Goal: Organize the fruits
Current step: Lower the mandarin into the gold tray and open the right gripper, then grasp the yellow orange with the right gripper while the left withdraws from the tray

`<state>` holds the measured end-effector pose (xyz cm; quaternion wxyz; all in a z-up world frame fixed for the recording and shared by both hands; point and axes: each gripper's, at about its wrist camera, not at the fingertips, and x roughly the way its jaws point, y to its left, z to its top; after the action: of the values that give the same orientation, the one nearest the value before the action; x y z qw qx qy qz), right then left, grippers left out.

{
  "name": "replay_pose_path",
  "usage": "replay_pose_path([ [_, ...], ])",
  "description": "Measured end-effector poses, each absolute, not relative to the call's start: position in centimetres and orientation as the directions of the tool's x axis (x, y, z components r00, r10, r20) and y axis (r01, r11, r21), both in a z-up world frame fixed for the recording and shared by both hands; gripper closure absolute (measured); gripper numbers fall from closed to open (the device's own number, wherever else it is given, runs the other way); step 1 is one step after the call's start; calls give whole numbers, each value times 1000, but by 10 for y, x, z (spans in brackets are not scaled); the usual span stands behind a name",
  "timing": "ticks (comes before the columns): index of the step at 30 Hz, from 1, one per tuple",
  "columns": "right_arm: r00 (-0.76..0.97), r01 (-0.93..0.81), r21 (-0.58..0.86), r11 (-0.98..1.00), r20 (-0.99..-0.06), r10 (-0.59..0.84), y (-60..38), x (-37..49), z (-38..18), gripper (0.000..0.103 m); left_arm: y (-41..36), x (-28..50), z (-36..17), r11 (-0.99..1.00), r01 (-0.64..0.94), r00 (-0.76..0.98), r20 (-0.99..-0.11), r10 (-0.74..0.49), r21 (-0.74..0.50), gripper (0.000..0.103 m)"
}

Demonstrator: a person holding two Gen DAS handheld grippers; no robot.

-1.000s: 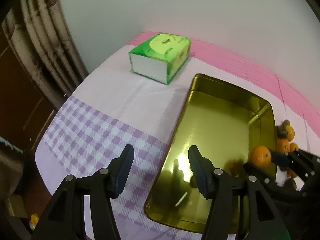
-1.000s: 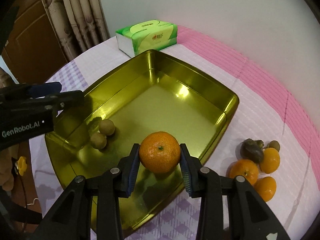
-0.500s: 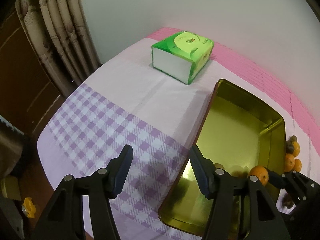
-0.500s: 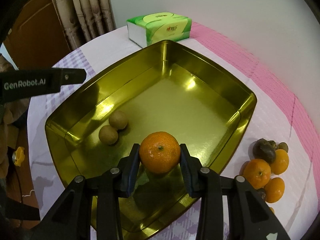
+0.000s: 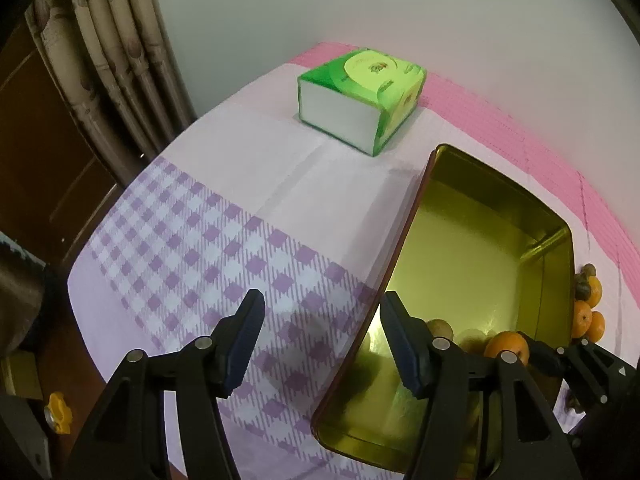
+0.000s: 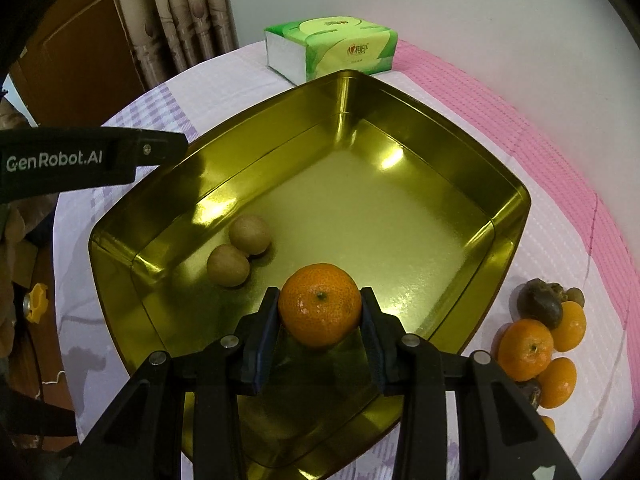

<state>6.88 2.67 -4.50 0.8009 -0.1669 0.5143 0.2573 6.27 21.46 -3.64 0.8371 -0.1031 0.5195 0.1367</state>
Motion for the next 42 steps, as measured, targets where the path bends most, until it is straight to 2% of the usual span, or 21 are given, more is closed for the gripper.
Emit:
replay_pose_path([
  [11,348,-569,13,823,-902,255,22,67,-40,64,213,62,-35,944,-329,429,-894,127,-23,42],
  [16,381,-551,37,834,-878,290,9,60,-20,64,210,60,-31,950,-310,456,-882,119,-32,41],
  [21,432,-514,43,856,-850,302,-28,42,5,64,198,57,-25,963,-267,482,-870,102,-35,41],
  [26,478,-425,14,905,-845,238,-87,31,15,62,181,56,-23,975,-220,493,-866,88,-26,39],
  [32,477,-283,-12,959,-869,130,-153,27,-1,62,172,55,-22,983,-177,494,-868,47,-47,38],
  [42,417,-179,94,979,-894,163,-180,34,-33,62,168,53,-25,983,-177,494,-868,46,-49,37],
])
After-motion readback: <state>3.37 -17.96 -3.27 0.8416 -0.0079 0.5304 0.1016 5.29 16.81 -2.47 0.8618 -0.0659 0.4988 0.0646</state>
